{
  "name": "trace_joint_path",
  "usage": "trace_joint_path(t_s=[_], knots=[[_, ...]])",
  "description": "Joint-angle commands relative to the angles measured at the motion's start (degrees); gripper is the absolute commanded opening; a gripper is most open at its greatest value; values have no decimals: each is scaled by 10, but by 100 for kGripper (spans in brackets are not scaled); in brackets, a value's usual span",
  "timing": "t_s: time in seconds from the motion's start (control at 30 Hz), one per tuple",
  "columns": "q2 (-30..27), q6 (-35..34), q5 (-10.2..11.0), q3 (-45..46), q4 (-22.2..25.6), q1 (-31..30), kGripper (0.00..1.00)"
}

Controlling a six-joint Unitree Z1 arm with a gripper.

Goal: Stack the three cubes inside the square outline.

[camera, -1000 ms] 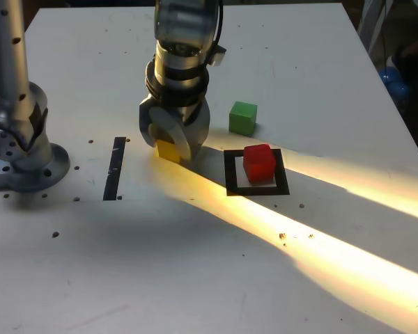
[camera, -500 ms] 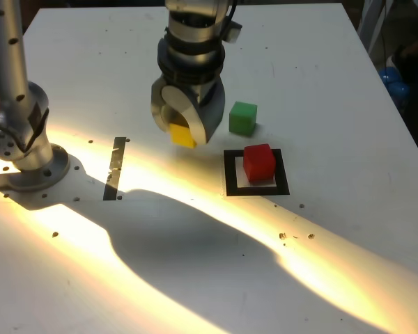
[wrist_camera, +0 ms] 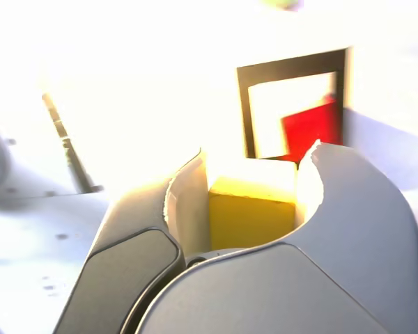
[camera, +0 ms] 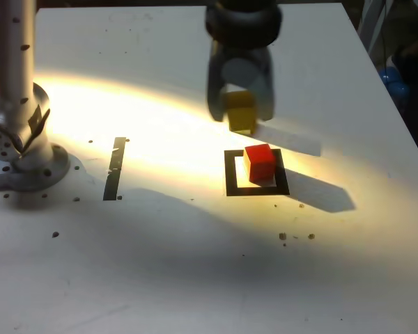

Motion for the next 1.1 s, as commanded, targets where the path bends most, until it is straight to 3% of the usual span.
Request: trace_joint_path(t_s=[0.0,0.33,1.07], knots=[[22,-3,3,-7,-2,0,24],[67,-13,11,-14,-7,2,24],[92,-24,15,-1,-34,6,24]])
